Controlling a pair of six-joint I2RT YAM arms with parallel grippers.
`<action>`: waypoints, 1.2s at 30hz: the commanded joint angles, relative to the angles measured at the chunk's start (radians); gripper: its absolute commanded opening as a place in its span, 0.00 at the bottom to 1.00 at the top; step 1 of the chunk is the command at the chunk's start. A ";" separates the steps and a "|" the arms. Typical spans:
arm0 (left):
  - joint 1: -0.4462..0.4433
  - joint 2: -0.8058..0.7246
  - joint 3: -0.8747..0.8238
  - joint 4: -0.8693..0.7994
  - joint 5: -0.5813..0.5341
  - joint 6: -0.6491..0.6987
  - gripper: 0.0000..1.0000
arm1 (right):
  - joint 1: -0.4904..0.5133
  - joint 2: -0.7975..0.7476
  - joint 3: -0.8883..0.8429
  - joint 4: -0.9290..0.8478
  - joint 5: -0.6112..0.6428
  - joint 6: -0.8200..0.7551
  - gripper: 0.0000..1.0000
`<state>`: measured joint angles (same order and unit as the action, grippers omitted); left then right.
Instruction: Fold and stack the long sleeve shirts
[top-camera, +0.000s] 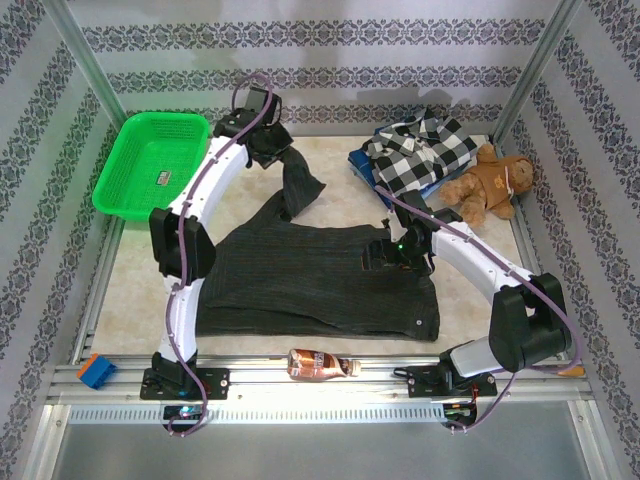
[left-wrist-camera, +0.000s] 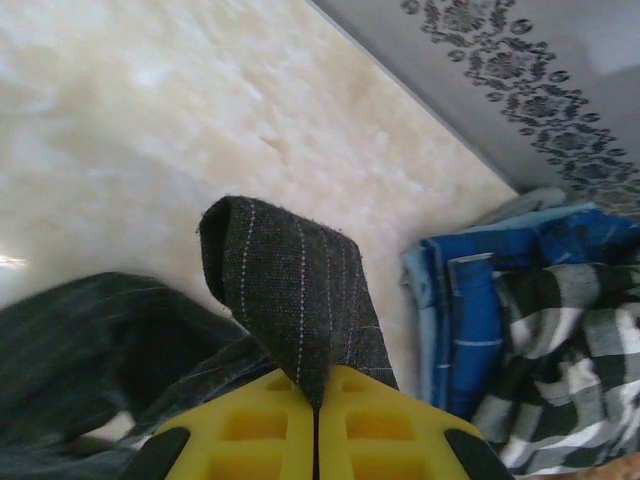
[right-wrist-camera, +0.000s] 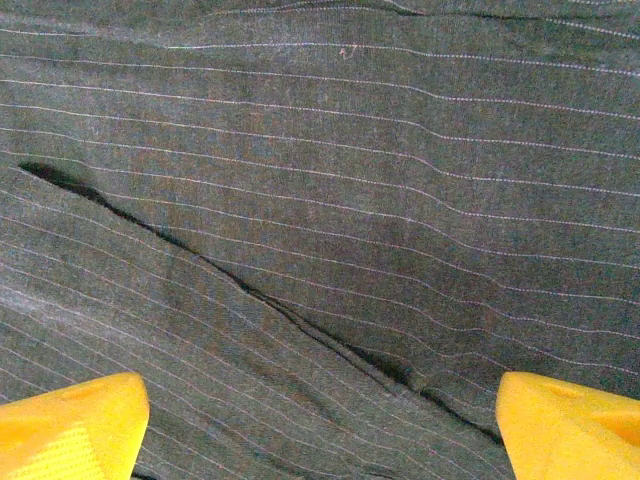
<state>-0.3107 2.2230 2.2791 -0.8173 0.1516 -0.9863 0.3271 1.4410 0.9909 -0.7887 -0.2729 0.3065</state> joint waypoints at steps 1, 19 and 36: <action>-0.027 0.036 -0.010 0.201 0.064 -0.167 0.07 | -0.020 -0.025 -0.024 0.008 -0.023 -0.026 0.90; -0.097 0.248 -0.047 0.902 -0.132 -0.580 0.07 | -0.011 0.002 -0.063 0.092 -0.065 0.053 0.91; 0.121 0.134 0.185 0.414 0.131 0.057 1.00 | 0.120 0.008 -0.045 0.103 0.003 0.161 0.92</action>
<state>-0.2214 2.4733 2.4035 -0.1654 0.1505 -1.2015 0.4351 1.4387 0.9375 -0.6853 -0.3012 0.4339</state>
